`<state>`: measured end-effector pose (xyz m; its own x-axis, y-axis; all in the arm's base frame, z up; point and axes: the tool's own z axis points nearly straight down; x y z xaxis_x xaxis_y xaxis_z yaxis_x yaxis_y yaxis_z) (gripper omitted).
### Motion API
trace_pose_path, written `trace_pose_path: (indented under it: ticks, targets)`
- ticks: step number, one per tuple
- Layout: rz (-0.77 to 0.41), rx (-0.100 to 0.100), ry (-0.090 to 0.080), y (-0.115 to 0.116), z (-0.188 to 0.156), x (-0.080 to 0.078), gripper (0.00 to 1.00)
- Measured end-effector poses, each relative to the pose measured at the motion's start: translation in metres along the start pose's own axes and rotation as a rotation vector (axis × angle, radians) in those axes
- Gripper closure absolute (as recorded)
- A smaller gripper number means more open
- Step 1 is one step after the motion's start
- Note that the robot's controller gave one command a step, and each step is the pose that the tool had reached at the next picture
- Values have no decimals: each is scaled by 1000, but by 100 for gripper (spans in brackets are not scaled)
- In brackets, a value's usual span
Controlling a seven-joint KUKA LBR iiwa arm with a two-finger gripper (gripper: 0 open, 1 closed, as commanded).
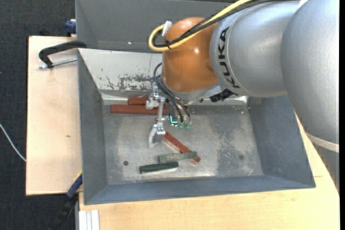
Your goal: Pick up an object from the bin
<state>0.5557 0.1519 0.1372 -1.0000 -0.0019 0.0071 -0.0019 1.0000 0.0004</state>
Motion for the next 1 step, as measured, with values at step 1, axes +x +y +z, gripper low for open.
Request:
trace_pose_path:
  ticks: [1]
  targets:
    - [1, -1, -8, 0, -4, -2, 0]
